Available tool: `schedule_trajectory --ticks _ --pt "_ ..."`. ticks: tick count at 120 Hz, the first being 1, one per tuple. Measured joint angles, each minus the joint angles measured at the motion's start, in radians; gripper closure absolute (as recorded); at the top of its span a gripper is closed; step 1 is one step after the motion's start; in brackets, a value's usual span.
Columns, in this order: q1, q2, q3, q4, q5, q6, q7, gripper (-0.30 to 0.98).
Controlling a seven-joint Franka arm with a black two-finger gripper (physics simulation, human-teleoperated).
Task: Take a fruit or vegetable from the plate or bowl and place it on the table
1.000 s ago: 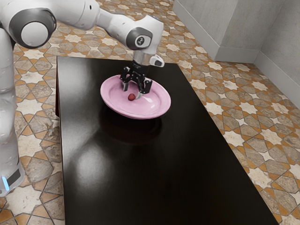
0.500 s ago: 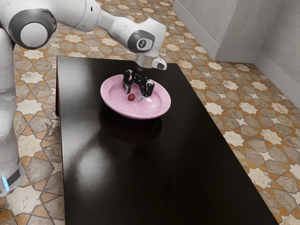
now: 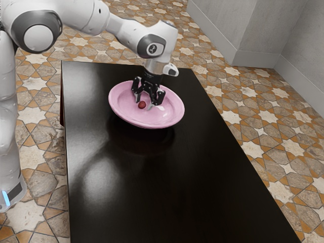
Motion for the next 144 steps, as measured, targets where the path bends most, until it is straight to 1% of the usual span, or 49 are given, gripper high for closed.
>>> schedule_trajectory --ticks 16,37,45,79,91,107,122,126,133,144 --pt "-0.007 0.011 0.0 0.0 0.0 0.005 -0.001 0.32" --pt "-0.01 0.011 0.0 -0.001 0.0 0.011 -0.002 0.49" --pt "-0.007 0.011 0.0 -0.001 0.0 0.013 -0.003 0.54" --pt "-0.005 0.002 0.0 0.002 0.003 0.016 -0.012 0.55" --pt "-0.014 -0.007 -0.004 0.027 0.005 0.015 -0.016 0.55" --pt "-0.071 -0.019 -0.005 0.092 0.005 0.015 -0.026 0.55" --pt "-0.161 -0.012 -0.006 0.161 0.005 0.015 -0.043 0.55" --pt "-0.181 -0.003 -0.02 0.181 0.005 0.015 -0.05 0.55" --pt "-0.203 0.014 -0.082 0.221 0.005 0.015 -0.065 0.55" --pt "-0.293 0.059 -0.196 0.307 0.006 0.015 -0.093 0.55"
